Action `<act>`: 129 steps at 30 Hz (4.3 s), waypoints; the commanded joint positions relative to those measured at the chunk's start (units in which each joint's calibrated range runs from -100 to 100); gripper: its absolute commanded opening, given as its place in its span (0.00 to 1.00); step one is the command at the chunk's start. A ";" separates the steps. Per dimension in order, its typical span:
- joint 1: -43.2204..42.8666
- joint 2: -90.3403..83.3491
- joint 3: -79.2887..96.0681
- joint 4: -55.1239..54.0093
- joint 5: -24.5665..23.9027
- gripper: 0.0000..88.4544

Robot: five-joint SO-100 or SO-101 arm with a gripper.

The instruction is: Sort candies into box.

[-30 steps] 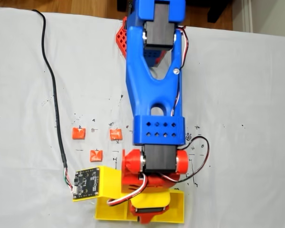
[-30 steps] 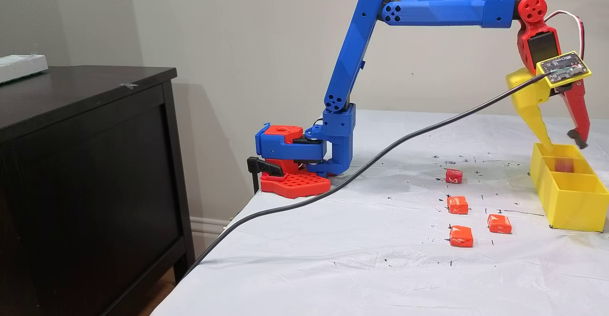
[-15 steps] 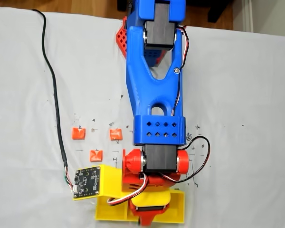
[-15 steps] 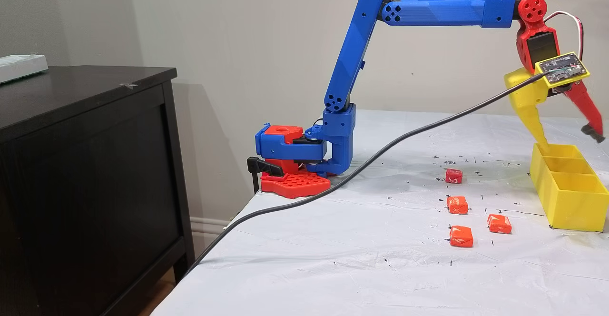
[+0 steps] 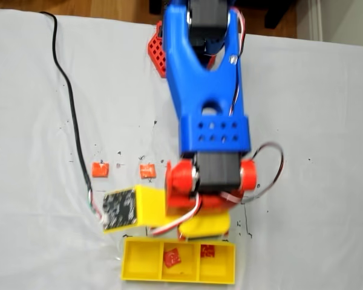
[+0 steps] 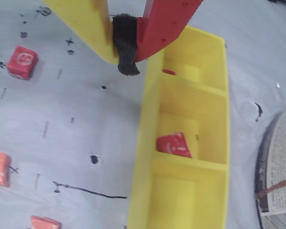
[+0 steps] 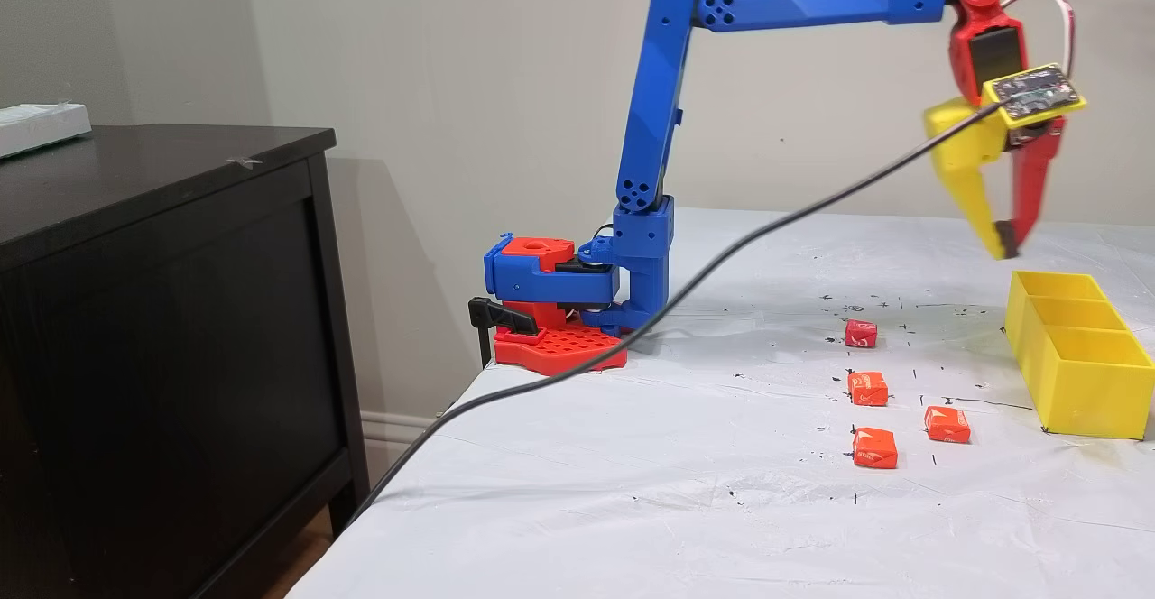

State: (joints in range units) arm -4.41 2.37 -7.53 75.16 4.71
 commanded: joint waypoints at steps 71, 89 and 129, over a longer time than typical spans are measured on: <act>-7.73 -4.66 35.70 -15.44 1.95 0.00; 3.59 -18.82 15.13 -13.72 2.05 0.00; 9.84 6.28 -3.62 -16.26 0.34 0.07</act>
State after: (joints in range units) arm 6.05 11.00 -9.50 59.52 5.25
